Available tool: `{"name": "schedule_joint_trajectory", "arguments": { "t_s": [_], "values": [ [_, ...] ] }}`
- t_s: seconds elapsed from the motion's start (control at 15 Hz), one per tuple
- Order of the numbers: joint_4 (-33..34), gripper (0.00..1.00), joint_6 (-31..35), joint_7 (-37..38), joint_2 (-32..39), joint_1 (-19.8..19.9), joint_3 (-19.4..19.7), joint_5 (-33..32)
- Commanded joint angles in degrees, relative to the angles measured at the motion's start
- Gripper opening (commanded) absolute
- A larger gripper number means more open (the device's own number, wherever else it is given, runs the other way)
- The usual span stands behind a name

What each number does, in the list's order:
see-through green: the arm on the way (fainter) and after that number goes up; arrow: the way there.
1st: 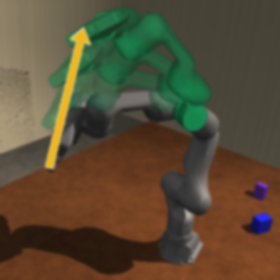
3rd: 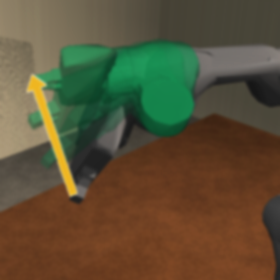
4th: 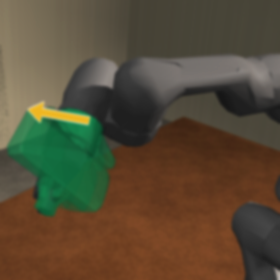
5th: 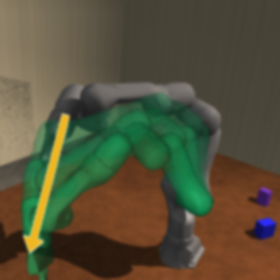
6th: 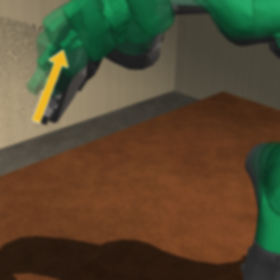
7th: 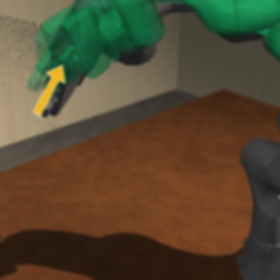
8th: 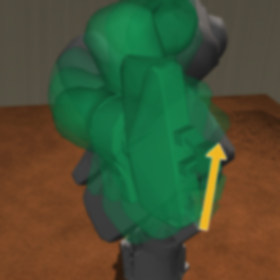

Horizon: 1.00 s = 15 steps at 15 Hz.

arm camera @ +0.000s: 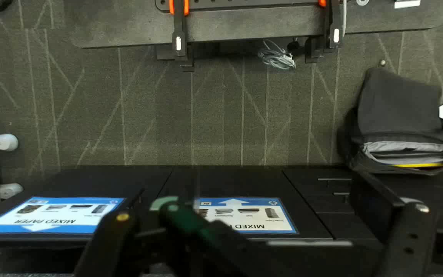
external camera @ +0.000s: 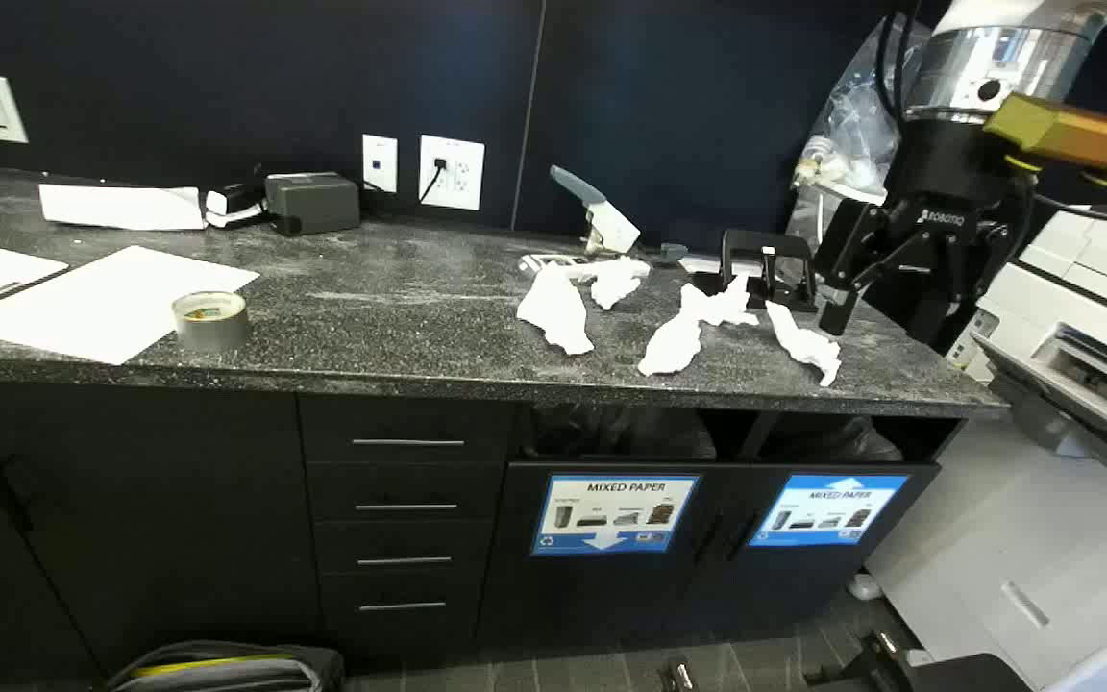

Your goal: Put the papers in the bin to the left

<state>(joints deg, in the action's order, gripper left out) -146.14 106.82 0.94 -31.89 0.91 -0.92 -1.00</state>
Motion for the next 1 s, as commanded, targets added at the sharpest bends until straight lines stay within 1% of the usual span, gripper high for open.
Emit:
{"name": "schedule_joint_trajectory", "arguments": {
  "t_s": [0.0, 0.47, 0.53, 0.6, 0.67, 0.93],
  "values": [
    [0.1, 1.0, -0.1, 0.1, 0.0, -0.3, 0.2, -0.1],
    [0.2, 1.0, -0.1, 0.1, 0.0, -0.3, 0.2, -0.1],
    [0.2, 1.0, 0.7, 0.1, 0.5, -0.2, 0.1, -0.5],
    [0.8, 1.0, 4.6, -0.1, 3.1, 0.1, -0.1, -2.0],
    [1.2, 1.0, 6.8, -1.1, 4.5, 0.0, 0.2, -2.4],
    [3.8, 1.0, 23.7, -0.8, 15.3, 0.9, 1.1, -3.7]
  ]
}}
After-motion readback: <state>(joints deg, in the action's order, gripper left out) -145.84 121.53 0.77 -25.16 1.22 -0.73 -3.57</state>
